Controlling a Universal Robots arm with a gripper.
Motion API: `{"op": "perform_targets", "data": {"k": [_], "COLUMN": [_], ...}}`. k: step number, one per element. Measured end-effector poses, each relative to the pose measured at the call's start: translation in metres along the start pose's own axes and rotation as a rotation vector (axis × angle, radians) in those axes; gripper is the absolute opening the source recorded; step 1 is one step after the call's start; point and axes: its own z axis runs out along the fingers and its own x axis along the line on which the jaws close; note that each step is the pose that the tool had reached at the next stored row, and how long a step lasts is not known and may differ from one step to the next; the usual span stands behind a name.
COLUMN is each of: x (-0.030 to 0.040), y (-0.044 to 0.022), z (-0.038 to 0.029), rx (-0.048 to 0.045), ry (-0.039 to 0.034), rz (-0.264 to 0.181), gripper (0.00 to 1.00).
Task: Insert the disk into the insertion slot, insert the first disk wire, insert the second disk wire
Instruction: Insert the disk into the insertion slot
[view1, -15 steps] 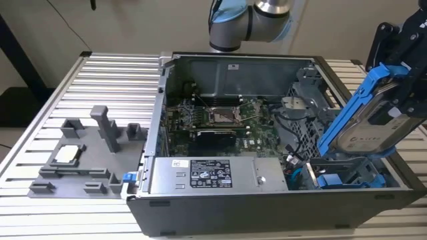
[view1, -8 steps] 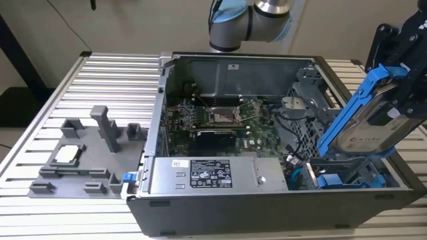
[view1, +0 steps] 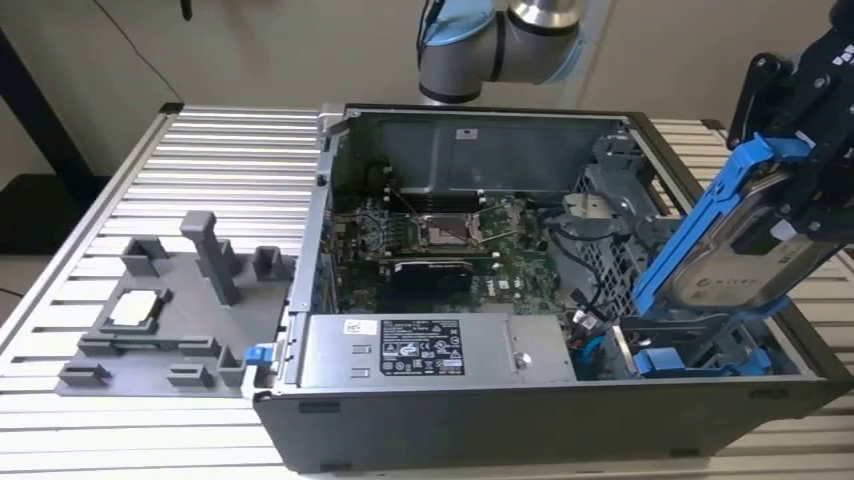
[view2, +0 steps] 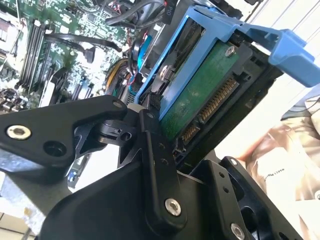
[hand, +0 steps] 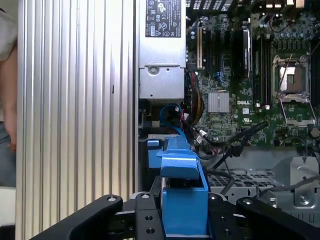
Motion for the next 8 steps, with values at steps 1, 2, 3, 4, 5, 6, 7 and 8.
{"op": "perform_targets", "data": {"k": [1,2,3,4,5,6,7,8], "x": [0.0000,0.0000,0.0000,0.0000,0.0000,0.0002,0.0004,0.0006], "y": [-0.0001,-0.0002,-0.0003,-0.0005,-0.0009,-0.0015,-0.0026,-0.0041], "z": [0.0008,0.0017,0.0028,0.0038,0.0048,0.0056,0.0063,0.0073], "rx": [-0.0002,-0.0006,-0.0011,-0.0022,-0.0044,-0.0091,-0.0142,-0.0181], "ry": [0.0000,0.0000,-0.0005,-0.0011,-0.0015,-0.0016,-0.0012,-0.0013], "rz": [0.000,0.000,0.000,0.000,0.000,0.000,0.000,0.000], "gripper": [0.33,0.33,0.33,0.33,0.33,0.33,0.33,0.33]}}
